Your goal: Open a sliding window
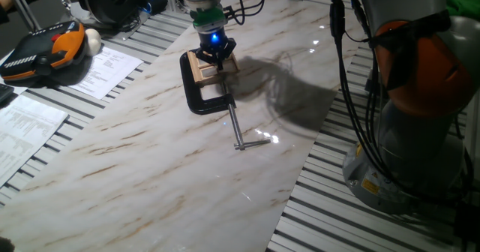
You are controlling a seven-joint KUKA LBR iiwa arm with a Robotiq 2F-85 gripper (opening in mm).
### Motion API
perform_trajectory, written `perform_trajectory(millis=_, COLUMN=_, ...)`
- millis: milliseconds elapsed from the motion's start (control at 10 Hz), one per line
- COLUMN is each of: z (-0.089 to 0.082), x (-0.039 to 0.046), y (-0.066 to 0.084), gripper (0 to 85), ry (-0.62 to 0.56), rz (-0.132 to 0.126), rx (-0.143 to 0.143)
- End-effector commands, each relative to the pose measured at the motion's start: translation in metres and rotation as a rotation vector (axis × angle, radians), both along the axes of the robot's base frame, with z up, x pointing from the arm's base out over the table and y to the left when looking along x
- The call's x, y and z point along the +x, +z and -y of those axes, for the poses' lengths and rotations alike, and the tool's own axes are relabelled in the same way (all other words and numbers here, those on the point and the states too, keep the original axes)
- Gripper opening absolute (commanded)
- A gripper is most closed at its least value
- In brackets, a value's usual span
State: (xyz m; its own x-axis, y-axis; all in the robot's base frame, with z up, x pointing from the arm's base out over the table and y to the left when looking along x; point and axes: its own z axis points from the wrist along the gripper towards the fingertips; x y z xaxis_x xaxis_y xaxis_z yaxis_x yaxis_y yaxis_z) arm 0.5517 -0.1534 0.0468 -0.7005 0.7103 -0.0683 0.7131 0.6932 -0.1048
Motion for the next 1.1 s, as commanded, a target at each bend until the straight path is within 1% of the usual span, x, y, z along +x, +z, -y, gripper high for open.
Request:
perform_trajectory(millis=0, z=-0.0003, x=0.0002, y=0.0002, gripper=0.0, ry=0.0, rz=0.0, rx=0.0)
perform_trajectory(millis=1000, z=-0.0049, x=0.0029, y=0.0004, gripper=0.0, ry=-0.001, rz=-0.006, rx=0.001)
